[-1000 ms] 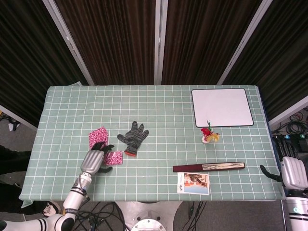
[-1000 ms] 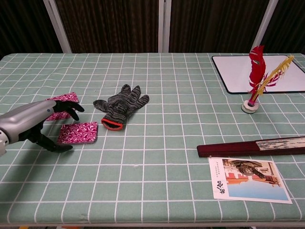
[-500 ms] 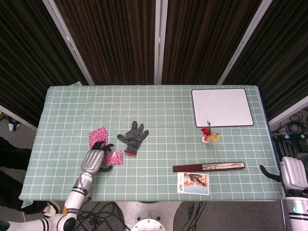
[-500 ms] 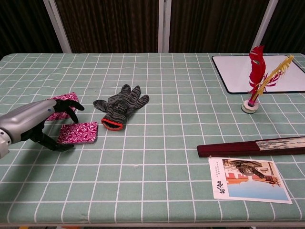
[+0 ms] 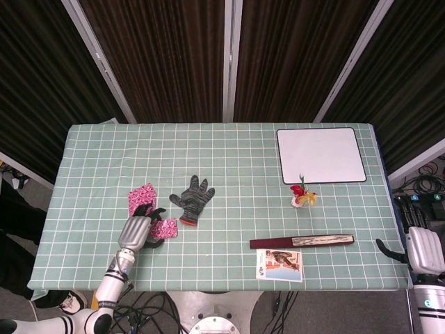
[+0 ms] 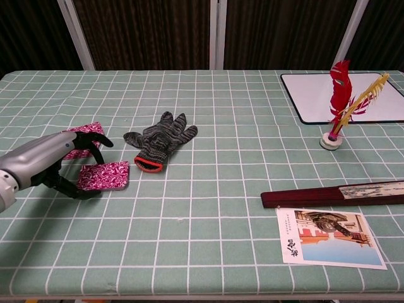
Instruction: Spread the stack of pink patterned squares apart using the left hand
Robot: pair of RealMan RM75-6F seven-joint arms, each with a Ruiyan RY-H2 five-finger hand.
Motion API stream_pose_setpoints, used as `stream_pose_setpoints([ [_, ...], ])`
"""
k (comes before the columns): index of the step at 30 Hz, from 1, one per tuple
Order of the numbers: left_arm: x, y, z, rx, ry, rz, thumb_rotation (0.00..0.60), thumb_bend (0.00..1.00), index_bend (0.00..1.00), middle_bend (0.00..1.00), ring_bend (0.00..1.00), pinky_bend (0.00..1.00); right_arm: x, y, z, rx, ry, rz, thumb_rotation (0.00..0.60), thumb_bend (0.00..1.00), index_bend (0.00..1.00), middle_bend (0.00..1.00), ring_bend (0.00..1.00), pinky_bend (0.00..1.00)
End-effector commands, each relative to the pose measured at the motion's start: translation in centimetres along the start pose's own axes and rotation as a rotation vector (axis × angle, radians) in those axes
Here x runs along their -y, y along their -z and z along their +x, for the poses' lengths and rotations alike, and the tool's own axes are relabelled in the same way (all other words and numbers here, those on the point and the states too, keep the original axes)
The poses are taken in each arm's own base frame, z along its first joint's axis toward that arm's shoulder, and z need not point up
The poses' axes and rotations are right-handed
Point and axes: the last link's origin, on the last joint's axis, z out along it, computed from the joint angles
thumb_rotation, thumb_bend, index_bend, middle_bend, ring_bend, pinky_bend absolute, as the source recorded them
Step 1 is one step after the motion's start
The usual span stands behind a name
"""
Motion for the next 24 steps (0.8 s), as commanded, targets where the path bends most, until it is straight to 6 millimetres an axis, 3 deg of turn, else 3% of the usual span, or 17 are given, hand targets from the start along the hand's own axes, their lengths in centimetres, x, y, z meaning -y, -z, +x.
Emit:
stream_pose_setpoints([
  [1, 0.06, -0.01, -0.07, 0.004, -0.001, 0.002, 0.6, 0.19, 0.21, 0.36, 0.07, 0.09, -0.01, -0.01, 0.05, -0.002, 0.0, -0.001, 0.6, 0.15, 0.0, 0.0, 0.0, 0.0],
  [24, 0.16, -0.11, 0.22, -0.036, 0.024, 0.01, 0.6, 0.22, 0.25, 0.44, 0.11, 0.09, -0.07, -0.04, 0.11, -0.001, -0.004, -0.005, 0.6, 0.15, 0.0, 0.0, 0.0, 0.0],
])
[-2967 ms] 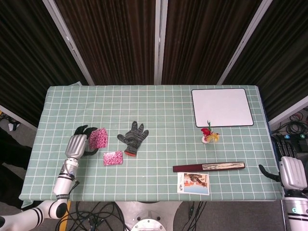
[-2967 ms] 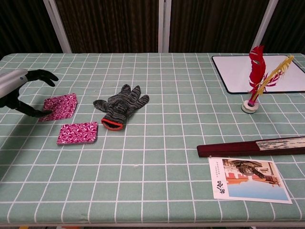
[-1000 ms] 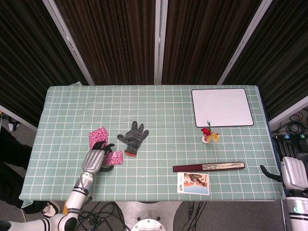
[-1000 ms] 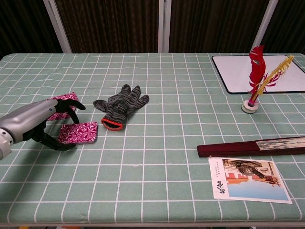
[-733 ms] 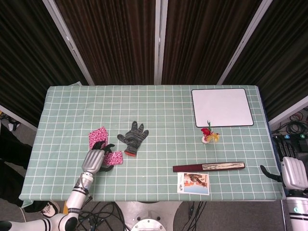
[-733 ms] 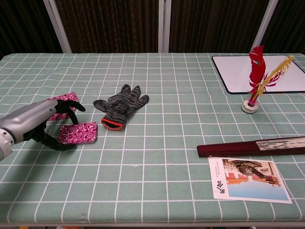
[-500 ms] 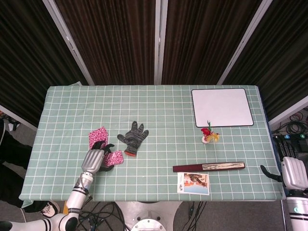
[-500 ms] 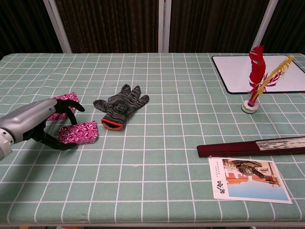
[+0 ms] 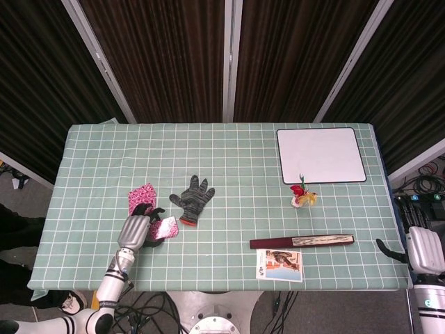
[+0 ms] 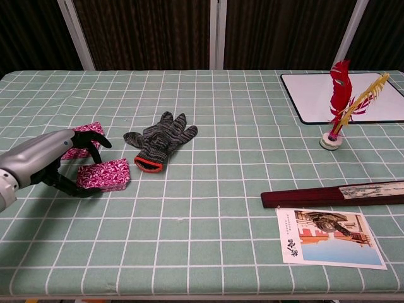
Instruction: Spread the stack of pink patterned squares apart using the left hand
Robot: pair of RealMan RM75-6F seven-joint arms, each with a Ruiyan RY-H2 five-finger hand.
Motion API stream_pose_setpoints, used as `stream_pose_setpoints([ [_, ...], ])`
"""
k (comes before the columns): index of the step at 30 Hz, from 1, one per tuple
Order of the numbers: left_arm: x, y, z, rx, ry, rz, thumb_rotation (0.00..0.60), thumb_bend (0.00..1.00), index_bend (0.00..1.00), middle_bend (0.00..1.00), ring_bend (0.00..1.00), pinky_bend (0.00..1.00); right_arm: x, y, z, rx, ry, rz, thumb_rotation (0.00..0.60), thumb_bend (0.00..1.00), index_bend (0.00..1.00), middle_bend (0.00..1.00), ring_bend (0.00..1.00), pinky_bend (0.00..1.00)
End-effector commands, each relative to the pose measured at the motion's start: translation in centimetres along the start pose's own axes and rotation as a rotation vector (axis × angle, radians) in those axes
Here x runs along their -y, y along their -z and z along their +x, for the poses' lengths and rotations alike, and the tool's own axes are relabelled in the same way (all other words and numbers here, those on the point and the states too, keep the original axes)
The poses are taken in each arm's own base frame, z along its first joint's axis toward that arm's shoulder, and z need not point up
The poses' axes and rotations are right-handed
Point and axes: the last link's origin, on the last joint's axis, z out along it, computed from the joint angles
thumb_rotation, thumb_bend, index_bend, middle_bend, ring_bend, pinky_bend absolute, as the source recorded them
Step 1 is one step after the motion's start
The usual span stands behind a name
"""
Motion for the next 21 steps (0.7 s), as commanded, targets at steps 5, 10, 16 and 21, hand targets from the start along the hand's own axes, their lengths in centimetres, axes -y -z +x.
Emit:
stream_pose_setpoints([
  [5, 0.2, 0.3, 0.6, -0.028, 0.025, 0.001, 0.6, 0.22, 0.25, 0.44, 0.12, 0.09, 0.0, 0.0, -0.1, 0.003, 0.0, 0.0, 0.6, 0.15, 0.0, 0.0, 0.0, 0.0],
  [10, 0.4, 0.6, 1.0, -0.043, 0.037, 0.0, 0.6, 0.22, 0.25, 0.45, 0.12, 0.09, 0.2, 0.0, -0.1, 0.002, 0.003, 0.004, 0.6, 0.15, 0.0, 0.0, 0.0, 0.0],
  [16, 1.5, 1.7, 2.1, -0.079, 0.046, 0.014, 0.6, 0.23, 0.25, 0.45, 0.12, 0.09, 0.7, 0.1, 0.2, -0.005, 0.01, 0.014, 0.6, 0.15, 0.0, 0.0, 0.0, 0.0],
  [21, 3.8, 3.7, 2.9, -0.083, 0.029, 0.056, 0.6, 0.22, 0.25, 0.45, 0.12, 0.09, 0.8, 0.1, 0.0, 0.001, 0.009, 0.012, 0.6, 0.15, 0.0, 0.0, 0.0, 0.0],
])
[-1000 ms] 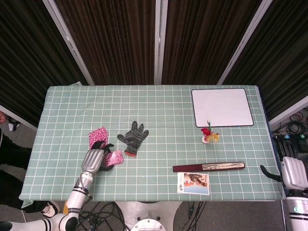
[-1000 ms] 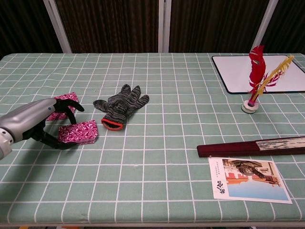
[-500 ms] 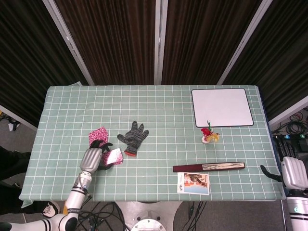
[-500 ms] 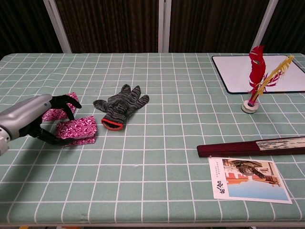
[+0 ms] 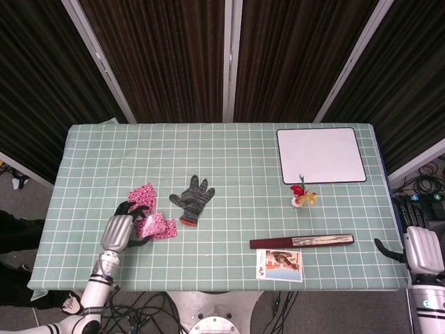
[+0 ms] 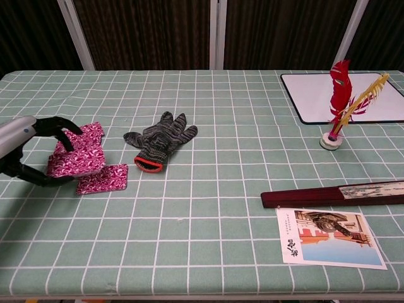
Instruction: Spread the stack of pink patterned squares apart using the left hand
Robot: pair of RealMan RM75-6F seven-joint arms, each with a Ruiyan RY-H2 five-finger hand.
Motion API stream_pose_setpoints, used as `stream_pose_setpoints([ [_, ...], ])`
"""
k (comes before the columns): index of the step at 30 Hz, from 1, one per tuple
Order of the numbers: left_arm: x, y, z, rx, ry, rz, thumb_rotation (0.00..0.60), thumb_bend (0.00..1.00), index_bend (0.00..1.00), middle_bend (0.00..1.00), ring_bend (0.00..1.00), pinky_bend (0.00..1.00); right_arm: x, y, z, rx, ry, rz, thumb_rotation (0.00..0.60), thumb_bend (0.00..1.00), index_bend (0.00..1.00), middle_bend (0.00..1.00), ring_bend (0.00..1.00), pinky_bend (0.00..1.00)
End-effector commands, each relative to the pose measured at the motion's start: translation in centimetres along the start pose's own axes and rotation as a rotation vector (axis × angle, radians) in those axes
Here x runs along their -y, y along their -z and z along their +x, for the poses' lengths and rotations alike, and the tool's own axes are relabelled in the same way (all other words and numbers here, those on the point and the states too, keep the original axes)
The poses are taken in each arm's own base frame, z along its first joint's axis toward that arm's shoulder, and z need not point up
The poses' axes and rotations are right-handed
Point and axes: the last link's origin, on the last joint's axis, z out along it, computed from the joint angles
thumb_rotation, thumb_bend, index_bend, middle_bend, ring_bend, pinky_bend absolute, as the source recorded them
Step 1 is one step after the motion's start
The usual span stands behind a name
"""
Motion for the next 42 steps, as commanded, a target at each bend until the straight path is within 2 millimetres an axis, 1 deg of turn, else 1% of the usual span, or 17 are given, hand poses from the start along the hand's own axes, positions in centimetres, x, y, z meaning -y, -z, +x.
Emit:
stream_pose_setpoints([
  [1, 1.5, 1.5, 0.7, -0.005, -0.008, 0.028, 0.6, 0.22, 0.25, 0.45, 0.12, 0.09, 0.0, 0.0, -0.1, 0.004, 0.001, -0.001, 0.6, 0.15, 0.0, 0.0, 0.0, 0.0],
  [5, 3.4, 3.5, 1.5, -0.011, -0.017, 0.061, 0.6, 0.22, 0.25, 0.45, 0.12, 0.09, 0.1, -0.1, -0.3, 0.009, 0.002, 0.002, 0.6, 0.15, 0.0, 0.0, 0.0, 0.0],
  [8, 4.1, 4.5, 1.7, -0.011, -0.015, 0.074, 0.6, 0.22, 0.25, 0.45, 0.12, 0.09, 0.3, -0.1, -0.4, 0.01, 0.003, 0.005, 0.6, 0.15, 0.0, 0.0, 0.0, 0.0],
  [11, 4.3, 5.0, 1.5, -0.001, -0.009, 0.075, 0.6, 0.23, 0.25, 0.45, 0.12, 0.09, 0.3, -0.1, -0.4, 0.011, 0.004, 0.008, 0.6, 0.15, 0.0, 0.0, 0.0, 0.0],
  [19, 3.9, 4.7, 0.8, 0.018, -0.004, 0.057, 0.6, 0.23, 0.24, 0.43, 0.12, 0.09, 0.2, 0.0, -0.3, 0.009, 0.006, 0.0, 0.6, 0.15, 0.0, 0.0, 0.0, 0.0],
  [25, 4.1, 4.7, 0.5, 0.016, -0.011, 0.065, 0.6, 0.22, 0.22, 0.34, 0.12, 0.09, 0.0, 0.0, -0.2, 0.006, 0.002, -0.006, 0.6, 0.15, 0.0, 0.0, 0.0, 0.0],
  [32, 5.1, 4.9, 0.8, -0.001, -0.015, 0.093, 0.6, 0.23, 0.22, 0.32, 0.11, 0.09, 0.1, 0.0, -0.2, 0.009, 0.004, -0.002, 0.6, 0.15, 0.0, 0.0, 0.0, 0.0],
  [38, 5.6, 5.2, 1.1, -0.002, 0.003, 0.1, 0.6, 0.22, 0.17, 0.25, 0.08, 0.08, 0.3, 0.0, -0.3, 0.008, 0.007, 0.002, 0.6, 0.15, 0.0, 0.0, 0.0, 0.0],
  [42, 5.6, 5.0, 1.8, -0.03, 0.009, 0.095, 0.6, 0.22, 0.16, 0.24, 0.08, 0.08, 0.3, 0.0, -0.3, 0.008, 0.007, 0.0, 0.6, 0.15, 0.0, 0.0, 0.0, 0.0],
])
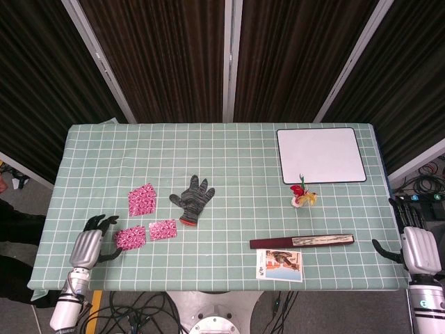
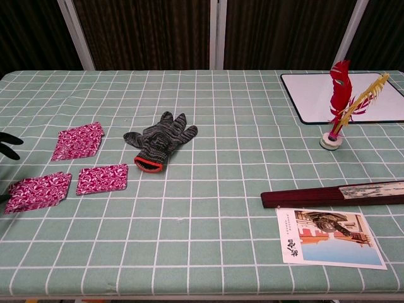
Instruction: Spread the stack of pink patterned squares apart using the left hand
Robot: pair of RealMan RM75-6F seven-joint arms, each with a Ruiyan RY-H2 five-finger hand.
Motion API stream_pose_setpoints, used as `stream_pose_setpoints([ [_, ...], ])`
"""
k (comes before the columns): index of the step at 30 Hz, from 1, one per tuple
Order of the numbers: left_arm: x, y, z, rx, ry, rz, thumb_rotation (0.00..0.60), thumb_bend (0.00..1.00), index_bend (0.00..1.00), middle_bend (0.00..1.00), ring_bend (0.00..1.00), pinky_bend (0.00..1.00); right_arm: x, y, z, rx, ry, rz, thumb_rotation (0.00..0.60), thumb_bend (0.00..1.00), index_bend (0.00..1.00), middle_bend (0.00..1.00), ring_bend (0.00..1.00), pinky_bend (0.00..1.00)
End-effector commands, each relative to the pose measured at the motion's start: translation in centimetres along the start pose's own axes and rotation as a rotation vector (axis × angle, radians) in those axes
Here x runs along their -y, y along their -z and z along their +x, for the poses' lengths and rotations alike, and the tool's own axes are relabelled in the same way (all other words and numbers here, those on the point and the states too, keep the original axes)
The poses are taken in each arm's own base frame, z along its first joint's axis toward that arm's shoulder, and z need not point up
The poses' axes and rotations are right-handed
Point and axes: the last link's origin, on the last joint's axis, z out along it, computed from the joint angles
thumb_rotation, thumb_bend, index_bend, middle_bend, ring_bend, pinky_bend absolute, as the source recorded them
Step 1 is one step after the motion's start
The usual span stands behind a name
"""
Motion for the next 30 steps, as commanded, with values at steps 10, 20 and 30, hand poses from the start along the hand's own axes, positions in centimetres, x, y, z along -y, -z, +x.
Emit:
stream_pose_setpoints([
  [10, 0.5, -1.1, 5.5, -0.198, -0.052, 0.011, 0.6, 0.21, 0.16, 0.19, 0.05, 0.08, 0.2, 0.1, 1.0, -0.041, -0.011, 0.022, 0.6, 0.15, 0.0, 0.0, 0.0, 0.0],
  [20, 1.4, 0.7, 10.0, -0.365, -0.297, 0.035, 0.6, 0.16, 0.15, 0.15, 0.02, 0.07, 1.5, 1.0, 2.4, -0.118, 0.011, 0.086, 0.6, 0.15, 0.0, 0.0, 0.0, 0.0],
  [30, 2.5, 2.7, 10.6, -0.282, -0.322, 0.102, 0.6, 0.16, 0.15, 0.15, 0.02, 0.06, 1.5, 1.2, 1.7, -0.102, 0.018, 0.089, 0.6, 0.15, 0.0, 0.0, 0.0, 0.0],
])
